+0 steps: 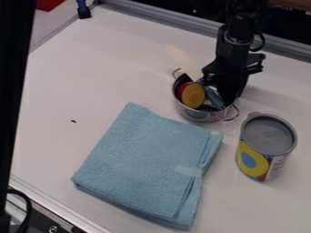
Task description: Move the silver pail to the left side of the towel
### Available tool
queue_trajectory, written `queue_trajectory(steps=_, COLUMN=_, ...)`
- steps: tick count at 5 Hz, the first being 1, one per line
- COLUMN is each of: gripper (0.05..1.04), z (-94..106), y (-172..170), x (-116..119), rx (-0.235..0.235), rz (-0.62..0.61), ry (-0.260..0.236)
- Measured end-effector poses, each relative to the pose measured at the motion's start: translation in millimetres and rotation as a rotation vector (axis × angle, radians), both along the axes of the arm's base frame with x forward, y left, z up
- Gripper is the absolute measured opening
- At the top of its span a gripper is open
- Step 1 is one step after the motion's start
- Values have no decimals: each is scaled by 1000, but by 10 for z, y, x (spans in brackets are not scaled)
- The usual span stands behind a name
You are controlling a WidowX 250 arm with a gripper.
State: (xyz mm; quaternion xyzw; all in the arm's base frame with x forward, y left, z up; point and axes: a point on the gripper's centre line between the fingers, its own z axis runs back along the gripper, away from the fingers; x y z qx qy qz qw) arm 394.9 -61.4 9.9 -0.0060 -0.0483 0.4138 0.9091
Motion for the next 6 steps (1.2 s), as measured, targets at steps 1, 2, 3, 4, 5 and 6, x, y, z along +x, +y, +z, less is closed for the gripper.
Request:
queue_trajectory(steps=1, gripper=84, z=-6, y=16, x=1, rx=3, rz=-11, ry=-2)
queue_trajectory(steps=2, gripper=66, z=17, y=71, x=-13, rx=42, rz=-45, ry=18)
queue_trajectory(steps=3, gripper=60, z=84, y=172, x=6, rx=98, rz=-76, ry=37)
queue_trajectory(steps=4, gripper=58, z=134, y=352, x=4, rx=160, rz=-64, ry=60)
queue_trajectory(steps=5, gripper=58, z=138, y=565, x=6, rx=184, rz=-48, ry=70)
queue_trajectory(steps=6, gripper=58, z=136, y=760, x=-44, rx=200, rz=-45, ry=104)
